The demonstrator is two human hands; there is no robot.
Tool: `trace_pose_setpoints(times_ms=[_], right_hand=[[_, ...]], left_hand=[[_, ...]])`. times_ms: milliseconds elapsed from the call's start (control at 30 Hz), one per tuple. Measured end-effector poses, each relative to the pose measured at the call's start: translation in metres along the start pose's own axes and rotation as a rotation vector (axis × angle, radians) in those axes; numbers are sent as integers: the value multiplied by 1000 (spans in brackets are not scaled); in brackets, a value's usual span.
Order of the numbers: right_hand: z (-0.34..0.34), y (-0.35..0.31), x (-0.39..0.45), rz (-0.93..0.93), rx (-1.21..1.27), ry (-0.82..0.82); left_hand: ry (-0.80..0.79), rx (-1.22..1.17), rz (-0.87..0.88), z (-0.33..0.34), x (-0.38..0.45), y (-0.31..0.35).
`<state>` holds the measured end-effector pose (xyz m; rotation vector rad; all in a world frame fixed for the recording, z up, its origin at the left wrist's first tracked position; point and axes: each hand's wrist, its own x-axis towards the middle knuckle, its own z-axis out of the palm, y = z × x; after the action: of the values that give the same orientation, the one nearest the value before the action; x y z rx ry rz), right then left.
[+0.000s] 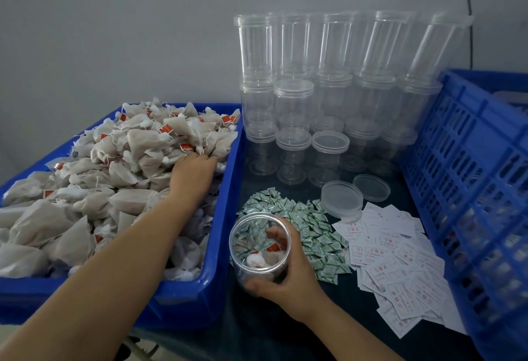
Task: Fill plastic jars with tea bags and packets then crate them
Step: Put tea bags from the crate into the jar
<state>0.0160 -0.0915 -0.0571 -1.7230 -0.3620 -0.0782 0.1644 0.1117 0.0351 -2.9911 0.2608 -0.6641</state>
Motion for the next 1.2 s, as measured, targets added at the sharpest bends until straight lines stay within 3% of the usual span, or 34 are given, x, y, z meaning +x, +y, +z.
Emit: trace_pose_setpoints(times_ms=[133, 400, 867, 1200], right_hand=[[-1, -1, -1, 8, 2, -10], [-1, -1, -1, 15, -5, -14], [-1, -2, 0, 27, 4, -25], [0, -2, 0, 14, 9, -5]], left_hand=[[23, -67, -95, -6, 1, -3], [158, -443, -179, -26, -4, -6], [114, -628, 175, -142, -29, 25], [-61, -581, 384, -150, -64, 43]])
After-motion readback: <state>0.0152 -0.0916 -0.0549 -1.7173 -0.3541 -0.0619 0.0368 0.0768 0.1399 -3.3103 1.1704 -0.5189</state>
